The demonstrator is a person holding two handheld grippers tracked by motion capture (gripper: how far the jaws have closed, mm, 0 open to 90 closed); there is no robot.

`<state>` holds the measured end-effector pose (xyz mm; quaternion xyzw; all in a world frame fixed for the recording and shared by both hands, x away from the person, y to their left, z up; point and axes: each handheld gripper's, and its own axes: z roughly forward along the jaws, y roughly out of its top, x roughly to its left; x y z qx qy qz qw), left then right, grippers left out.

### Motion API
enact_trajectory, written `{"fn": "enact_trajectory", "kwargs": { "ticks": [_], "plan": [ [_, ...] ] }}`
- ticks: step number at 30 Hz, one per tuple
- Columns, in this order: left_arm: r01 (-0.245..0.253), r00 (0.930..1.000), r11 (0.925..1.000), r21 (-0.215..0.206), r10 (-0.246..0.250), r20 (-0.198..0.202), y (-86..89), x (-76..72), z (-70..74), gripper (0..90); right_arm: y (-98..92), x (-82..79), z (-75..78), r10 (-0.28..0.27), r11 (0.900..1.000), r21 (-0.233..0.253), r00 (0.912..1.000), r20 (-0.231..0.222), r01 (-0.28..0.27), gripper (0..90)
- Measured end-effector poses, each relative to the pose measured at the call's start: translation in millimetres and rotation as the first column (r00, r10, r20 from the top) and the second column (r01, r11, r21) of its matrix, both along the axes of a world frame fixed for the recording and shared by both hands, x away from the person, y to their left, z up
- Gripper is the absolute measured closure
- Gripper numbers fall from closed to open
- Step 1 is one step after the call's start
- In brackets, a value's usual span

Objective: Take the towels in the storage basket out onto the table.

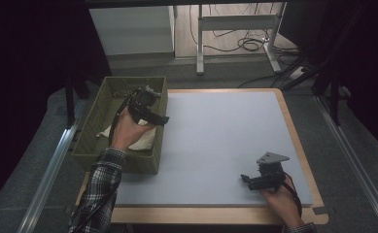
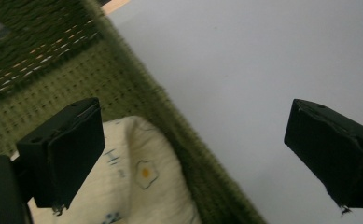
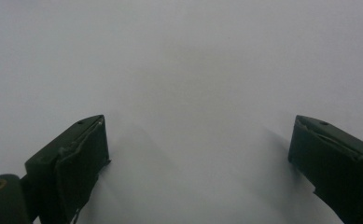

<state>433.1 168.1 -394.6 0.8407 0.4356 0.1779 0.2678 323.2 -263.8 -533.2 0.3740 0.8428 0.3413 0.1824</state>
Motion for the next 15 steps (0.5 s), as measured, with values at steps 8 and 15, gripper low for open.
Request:
{"fn": "enact_trajectory", "kwargs": {
  "ticks": [8,15],
  "plan": [
    [-0.094,0.9937,0.9955,0.014,0.095,-0.060,35.4,16.9,-11.1,3.5,-0.1,0.1,0.0,0.001,1.000,-0.001,1.0000,0.000,-0.001,5.0],
    [-0.121,0.9809,0.9910,0.058,0.128,-0.146,55.7,37.1,-38.2,1.2,-0.1,0.1,0.0,0.001,1.000,-0.001,1.0000,0.000,-0.001,5.0]
  ]
}}
